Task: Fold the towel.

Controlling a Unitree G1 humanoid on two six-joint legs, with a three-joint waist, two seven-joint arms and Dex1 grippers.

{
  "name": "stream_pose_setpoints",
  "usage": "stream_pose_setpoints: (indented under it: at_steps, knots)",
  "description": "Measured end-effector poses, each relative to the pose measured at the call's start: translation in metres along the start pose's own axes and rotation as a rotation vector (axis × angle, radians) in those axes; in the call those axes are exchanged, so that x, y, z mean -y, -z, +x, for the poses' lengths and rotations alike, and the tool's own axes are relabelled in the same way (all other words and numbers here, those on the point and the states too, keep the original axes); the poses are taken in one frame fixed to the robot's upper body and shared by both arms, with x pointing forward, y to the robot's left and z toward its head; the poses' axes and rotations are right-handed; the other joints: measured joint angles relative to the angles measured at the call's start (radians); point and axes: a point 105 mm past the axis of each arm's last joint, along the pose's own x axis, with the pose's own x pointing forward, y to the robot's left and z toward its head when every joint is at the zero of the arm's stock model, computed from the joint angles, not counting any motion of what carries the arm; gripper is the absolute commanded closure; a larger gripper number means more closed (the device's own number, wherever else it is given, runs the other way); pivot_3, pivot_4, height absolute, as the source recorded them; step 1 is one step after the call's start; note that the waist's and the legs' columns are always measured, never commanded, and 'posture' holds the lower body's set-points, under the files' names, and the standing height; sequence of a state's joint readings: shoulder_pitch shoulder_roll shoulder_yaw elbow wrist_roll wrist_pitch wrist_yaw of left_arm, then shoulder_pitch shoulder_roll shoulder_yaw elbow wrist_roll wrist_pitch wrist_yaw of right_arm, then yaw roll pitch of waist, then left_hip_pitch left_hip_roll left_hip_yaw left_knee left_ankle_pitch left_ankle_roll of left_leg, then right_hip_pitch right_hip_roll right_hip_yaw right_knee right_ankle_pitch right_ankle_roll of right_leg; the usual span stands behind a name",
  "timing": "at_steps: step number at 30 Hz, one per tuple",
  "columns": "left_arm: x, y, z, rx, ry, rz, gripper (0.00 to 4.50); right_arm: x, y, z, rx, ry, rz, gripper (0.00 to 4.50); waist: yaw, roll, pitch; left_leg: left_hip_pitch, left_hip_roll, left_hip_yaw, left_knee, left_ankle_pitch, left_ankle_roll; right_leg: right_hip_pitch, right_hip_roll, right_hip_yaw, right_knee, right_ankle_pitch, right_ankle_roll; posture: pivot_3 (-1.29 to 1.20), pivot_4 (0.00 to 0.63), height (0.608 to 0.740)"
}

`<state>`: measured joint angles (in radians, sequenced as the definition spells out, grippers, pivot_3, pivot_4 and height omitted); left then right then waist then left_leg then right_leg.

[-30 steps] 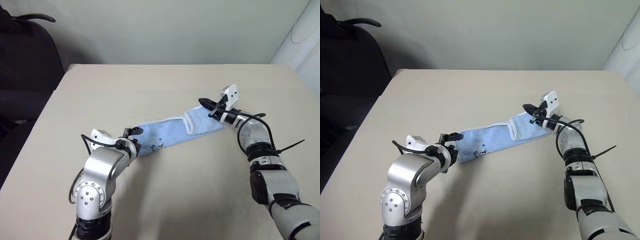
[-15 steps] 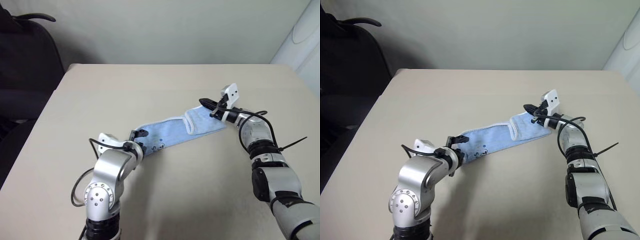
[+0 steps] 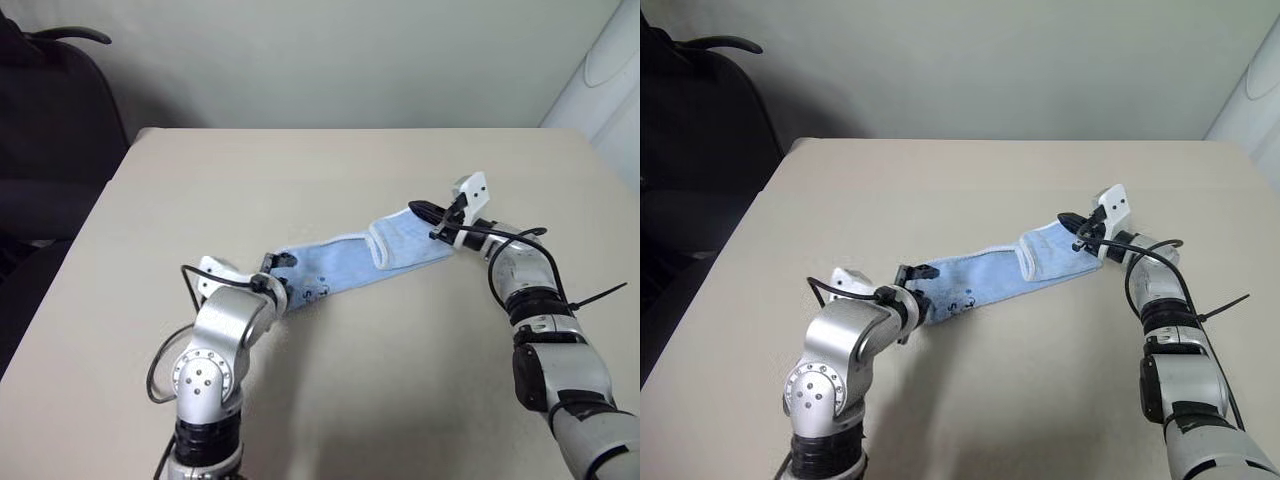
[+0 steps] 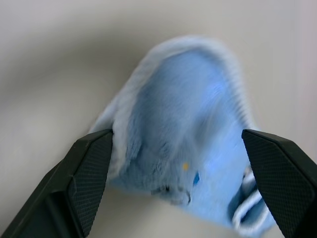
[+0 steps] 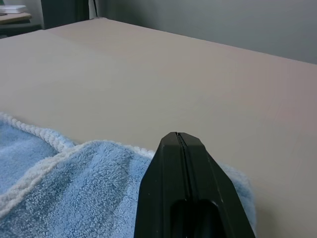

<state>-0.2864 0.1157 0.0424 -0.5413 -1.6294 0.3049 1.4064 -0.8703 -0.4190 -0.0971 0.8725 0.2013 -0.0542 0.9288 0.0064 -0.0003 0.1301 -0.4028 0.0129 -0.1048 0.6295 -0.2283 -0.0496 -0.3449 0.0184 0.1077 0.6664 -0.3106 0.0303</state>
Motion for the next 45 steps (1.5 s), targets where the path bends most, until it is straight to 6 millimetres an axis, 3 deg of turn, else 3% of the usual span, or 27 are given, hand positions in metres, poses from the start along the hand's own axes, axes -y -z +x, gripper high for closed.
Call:
stream_pose_setpoints:
  at_steps: [10, 20, 26, 42, 45]
  knots:
    - [0.004, -0.013, -0.008, 0.063, -0.012, 0.005, 0.01, -0.001, 0.000, 0.001, 0.002, 0.003, 0.003, 4.50, 0.000, 0.000, 0.000, 0.000, 0.000, 0.000, 0.000, 0.000, 0.000, 0.000, 0.000, 0.000, 0.000, 0.000, 0.000, 0.00, 0.150, 0.740]
    - [0.002, 0.002, -0.020, -0.030, -0.064, -0.023, 0.01, -0.001, 0.006, 0.001, -0.016, 0.004, 0.012, 4.50, 0.000, 0.000, 0.001, 0.000, 0.000, 0.000, 0.000, 0.000, 0.000, 0.000, 0.000, 0.000, 0.001, 0.000, 0.000, 0.00, 0.150, 0.740]
    - [-0.016, 0.021, -0.017, -0.103, -0.129, -0.009, 0.01, -0.001, 0.006, 0.001, -0.018, 0.003, 0.011, 4.50, 0.000, 0.000, 0.001, 0.000, 0.000, 0.001, 0.000, 0.000, 0.000, -0.001, 0.000, 0.000, 0.002, 0.000, 0.000, 0.00, 0.150, 0.740]
    - [-0.022, 0.022, -0.005, -0.118, -0.187, 0.003, 0.01, -0.001, 0.006, 0.001, -0.017, 0.003, 0.010, 4.50, 0.000, 0.000, 0.000, 0.006, 0.000, 0.004, 0.001, -0.002, 0.001, -0.001, 0.000, 0.000, 0.012, -0.002, -0.004, 0.00, 0.150, 0.740]
    - [-0.024, 0.021, -0.002, -0.116, -0.200, 0.000, 0.91, -0.001, 0.006, 0.001, -0.018, 0.005, 0.010, 4.50, 0.001, 0.001, 0.001, 0.010, 0.000, 0.003, 0.000, -0.003, 0.002, 0.002, 0.000, 0.001, 0.012, -0.003, -0.005, 0.00, 0.150, 0.740]
